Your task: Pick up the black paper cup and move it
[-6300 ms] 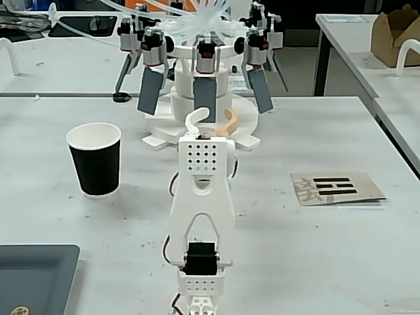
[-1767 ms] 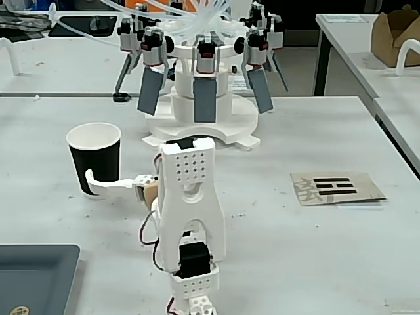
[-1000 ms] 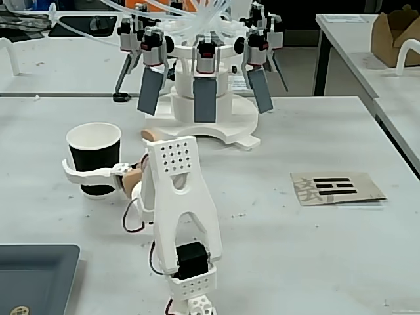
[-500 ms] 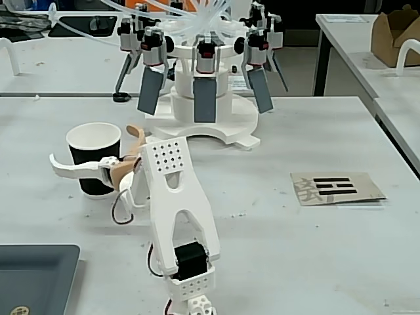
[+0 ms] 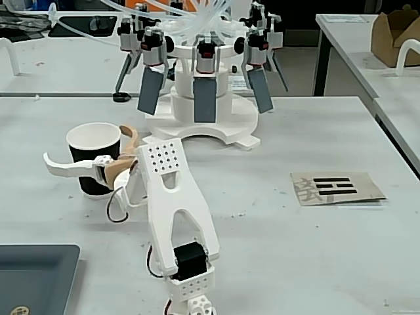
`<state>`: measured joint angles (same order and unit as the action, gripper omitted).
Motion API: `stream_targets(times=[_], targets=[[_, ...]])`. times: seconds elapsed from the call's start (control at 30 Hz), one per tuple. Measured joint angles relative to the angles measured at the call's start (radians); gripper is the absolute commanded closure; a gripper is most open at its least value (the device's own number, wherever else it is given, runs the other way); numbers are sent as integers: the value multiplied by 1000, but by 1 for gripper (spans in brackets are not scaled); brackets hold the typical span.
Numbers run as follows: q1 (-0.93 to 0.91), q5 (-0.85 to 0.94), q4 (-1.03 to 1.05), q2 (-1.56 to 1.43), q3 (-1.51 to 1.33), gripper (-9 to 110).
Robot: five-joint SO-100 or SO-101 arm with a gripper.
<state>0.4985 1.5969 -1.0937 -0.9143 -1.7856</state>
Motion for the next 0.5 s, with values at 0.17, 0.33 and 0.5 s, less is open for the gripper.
stream_targets(times=[0.17, 0.33, 0.5], targets=[[5, -3, 37, 25, 44, 52], [15, -3, 83, 43, 97, 52], [18, -3, 86, 43, 110, 54]])
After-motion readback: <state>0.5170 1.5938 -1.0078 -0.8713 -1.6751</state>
